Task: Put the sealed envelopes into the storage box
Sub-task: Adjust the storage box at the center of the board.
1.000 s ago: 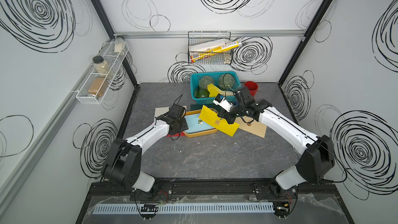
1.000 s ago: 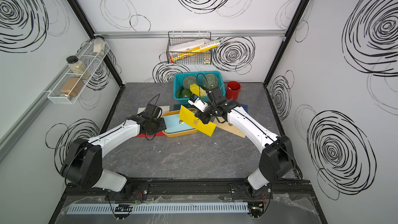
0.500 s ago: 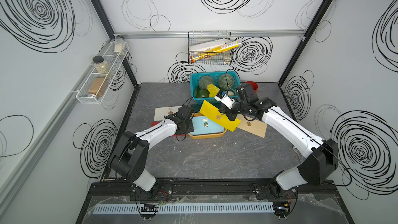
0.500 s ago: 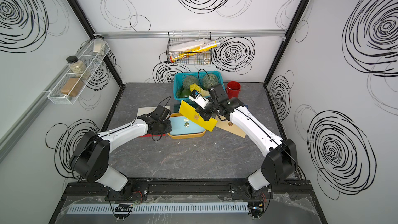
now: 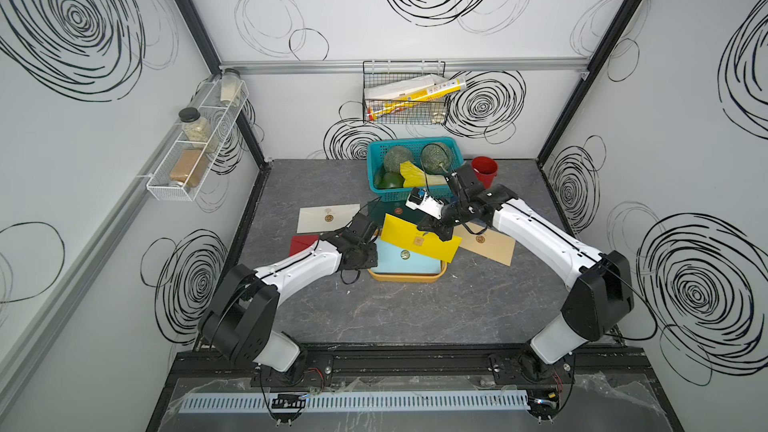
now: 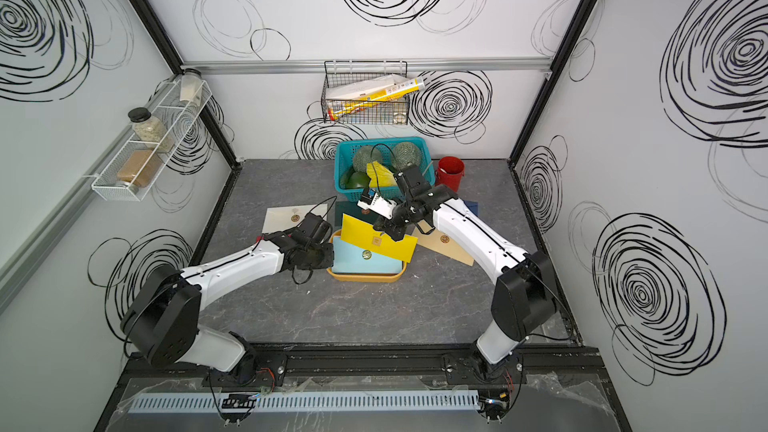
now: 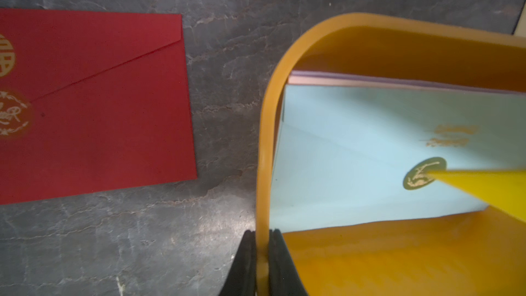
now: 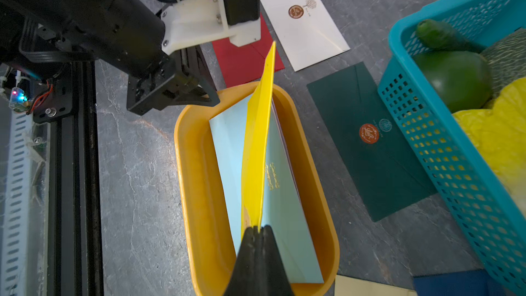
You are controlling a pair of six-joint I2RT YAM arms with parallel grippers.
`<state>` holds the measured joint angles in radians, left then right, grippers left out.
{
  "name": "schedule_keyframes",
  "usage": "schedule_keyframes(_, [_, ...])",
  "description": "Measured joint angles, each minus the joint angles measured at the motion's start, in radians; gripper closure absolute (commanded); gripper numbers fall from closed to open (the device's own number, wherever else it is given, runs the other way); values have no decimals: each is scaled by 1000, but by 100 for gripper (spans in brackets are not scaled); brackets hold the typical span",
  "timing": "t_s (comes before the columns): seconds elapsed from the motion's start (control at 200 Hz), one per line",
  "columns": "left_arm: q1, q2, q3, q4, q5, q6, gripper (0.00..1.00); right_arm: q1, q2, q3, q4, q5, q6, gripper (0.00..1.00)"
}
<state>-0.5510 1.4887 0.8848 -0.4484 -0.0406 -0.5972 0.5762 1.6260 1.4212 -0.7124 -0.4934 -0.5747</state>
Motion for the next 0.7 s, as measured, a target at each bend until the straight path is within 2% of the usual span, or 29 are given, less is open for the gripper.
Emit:
schedule_keyframes(0.085, [5, -16, -2, -18, 6, 11, 51, 18, 18, 1, -2, 0, -14, 100])
schedule_keyframes(0.17, [23, -55, 5, -46, 11, 16, 46, 38, 52, 16, -20, 1, -30, 100])
schedule_keyframes(0.375, [154, -192, 91, -106, 10, 22, 45, 68, 146, 99, -69, 15, -63, 100])
schedule_keyframes(0.506, [235, -238, 95, -110, 13, 22, 46, 75, 191, 157, -99, 44, -73, 100])
schedule_keyframes(0.701, [264, -243, 43, -121, 26, 22, 46, 76, 235, 235, -127, 77, -95, 100])
